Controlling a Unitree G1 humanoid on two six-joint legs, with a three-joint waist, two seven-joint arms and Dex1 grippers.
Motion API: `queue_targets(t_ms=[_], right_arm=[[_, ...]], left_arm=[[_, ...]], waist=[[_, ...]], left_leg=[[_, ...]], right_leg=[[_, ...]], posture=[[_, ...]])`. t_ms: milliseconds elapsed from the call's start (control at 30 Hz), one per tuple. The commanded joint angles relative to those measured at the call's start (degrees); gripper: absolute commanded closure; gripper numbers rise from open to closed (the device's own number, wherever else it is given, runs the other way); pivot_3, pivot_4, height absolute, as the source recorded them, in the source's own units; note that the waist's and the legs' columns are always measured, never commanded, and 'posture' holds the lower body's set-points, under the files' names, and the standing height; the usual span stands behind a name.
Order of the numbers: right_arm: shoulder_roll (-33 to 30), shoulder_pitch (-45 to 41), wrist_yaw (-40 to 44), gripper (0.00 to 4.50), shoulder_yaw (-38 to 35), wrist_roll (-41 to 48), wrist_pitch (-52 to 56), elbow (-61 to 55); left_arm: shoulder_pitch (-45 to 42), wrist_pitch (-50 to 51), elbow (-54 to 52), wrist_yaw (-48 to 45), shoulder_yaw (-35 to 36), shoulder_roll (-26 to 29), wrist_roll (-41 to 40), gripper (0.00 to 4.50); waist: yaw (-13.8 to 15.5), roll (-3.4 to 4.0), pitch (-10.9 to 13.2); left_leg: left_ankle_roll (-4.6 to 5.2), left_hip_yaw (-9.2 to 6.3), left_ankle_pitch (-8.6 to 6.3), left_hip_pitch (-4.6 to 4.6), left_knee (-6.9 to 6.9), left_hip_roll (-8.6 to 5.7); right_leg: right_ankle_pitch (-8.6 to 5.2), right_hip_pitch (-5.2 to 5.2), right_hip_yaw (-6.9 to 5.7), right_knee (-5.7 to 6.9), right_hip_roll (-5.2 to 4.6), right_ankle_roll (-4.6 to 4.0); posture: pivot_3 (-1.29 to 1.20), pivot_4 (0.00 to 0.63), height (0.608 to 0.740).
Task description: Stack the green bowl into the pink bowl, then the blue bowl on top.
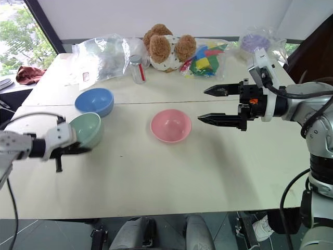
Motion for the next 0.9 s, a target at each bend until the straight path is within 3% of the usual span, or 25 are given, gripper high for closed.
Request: queue_targets(t_ms=[33,133,233,533,633,900], right_arm=[[-1.87,-0.01,-0.61,0.00,-2.54,1.60,-0.75,-1.75],[-2.80,0.83,-1.28,0.00,-3.01,1.81,-0.99,-2.02],[-3.03,1.50,-2.03,0.00,-3.47,2.32,-0.98,-2.76],[-4.59,5.12,-5.62,0.00,-6.92,4.53,0.24,-5.97],[-5.52,7.18,-7.05,0.00,-8.85,5.32,1.09,-7.25],[-7.01,12.92,-10.39,0.00,-14.33,8.43,3.26,-11.46]], left_arm=[[-3.58,3.06,-4.62,-4.01,-1.20,-0.87,-4.11,4.46],[-10.69,8.32,-9.29,-8.70,-3.86,-2.79,-8.99,4.46],[-19.16,8.32,-7.64,-11.82,-7.50,-6.11,-8.97,4.46],[-45.87,-6.69,19.30,-19.64,-20.67,-26.09,1.39,4.46],[-48.86,-12.99,28.45,-22.54,-24.14,-30.18,5.19,4.46],[-52.11,-21.39,39.35,-23.04,-31.86,-32.84,6.23,4.46]], waist=[[0.00,-0.02,0.01],[0.44,-0.11,0.04],[0.31,-0.08,0.03],[0.33,-0.11,0.04],[0.31,-0.11,0.05],[0.40,-0.13,0.06]], left_leg=[[0.01,0.00,0.00,0.00,0.00,0.00],[0.01,-0.01,0.00,-0.05,0.04,0.00],[0.04,0.03,-0.02,-0.06,0.12,-0.02],[0.16,0.15,-0.07,-0.07,0.59,-0.03],[0.25,0.16,-0.12,-0.09,0.76,-0.03],[0.33,0.15,-0.17,-0.10,0.76,0.09]], right_leg=[[0.00,0.00,0.00,0.00,0.00,0.00],[0.00,-0.01,-0.03,0.01,0.03,0.01],[0.01,0.03,-0.01,-0.01,0.04,0.01],[0.00,0.08,-0.01,0.23,0.38,0.05],[0.00,0.13,-0.01,0.26,0.41,0.06],[0.00,0.08,0.04,0.30,0.38,0.06]], posture=[[0.00,0.150,0.740],[0.00,0.150,0.740],[0.00,0.150,0.740],[0.00,0.150,0.740],[0.00,0.150,0.740],[0.00,0.150,0.740]])
